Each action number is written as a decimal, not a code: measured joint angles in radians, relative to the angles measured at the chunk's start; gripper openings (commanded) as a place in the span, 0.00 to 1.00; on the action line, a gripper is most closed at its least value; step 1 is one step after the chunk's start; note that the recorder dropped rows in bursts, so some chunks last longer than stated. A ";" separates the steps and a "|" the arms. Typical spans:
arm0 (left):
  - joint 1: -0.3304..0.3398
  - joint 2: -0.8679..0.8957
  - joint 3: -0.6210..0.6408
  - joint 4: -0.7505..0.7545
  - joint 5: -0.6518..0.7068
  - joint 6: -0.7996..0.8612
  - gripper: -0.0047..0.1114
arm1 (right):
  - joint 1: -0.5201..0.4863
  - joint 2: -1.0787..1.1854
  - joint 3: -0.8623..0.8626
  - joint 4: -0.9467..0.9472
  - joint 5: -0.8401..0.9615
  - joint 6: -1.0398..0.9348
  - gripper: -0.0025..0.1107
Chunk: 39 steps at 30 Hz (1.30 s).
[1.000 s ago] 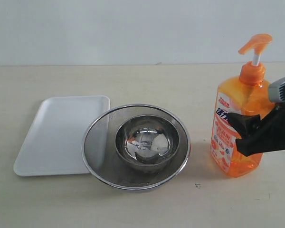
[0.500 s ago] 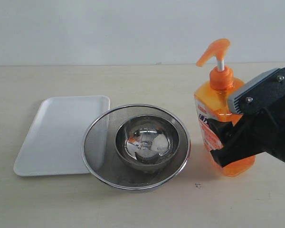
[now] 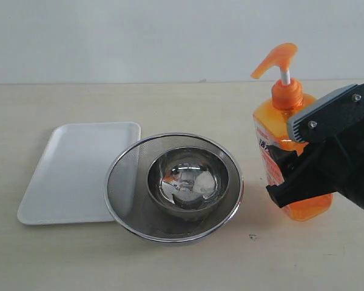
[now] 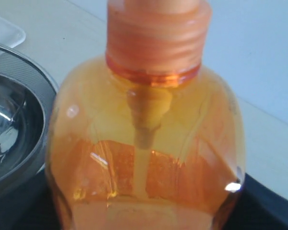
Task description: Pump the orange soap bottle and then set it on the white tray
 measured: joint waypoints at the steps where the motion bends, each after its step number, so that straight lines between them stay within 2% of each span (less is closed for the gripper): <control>1: 0.000 0.000 0.000 0.000 0.000 0.000 0.08 | 0.000 0.000 0.000 0.003 -0.004 -0.005 0.03; 39: 0.000 0.000 0.000 0.000 0.000 0.000 0.08 | 0.021 0.064 -0.006 -0.036 -0.033 0.048 0.03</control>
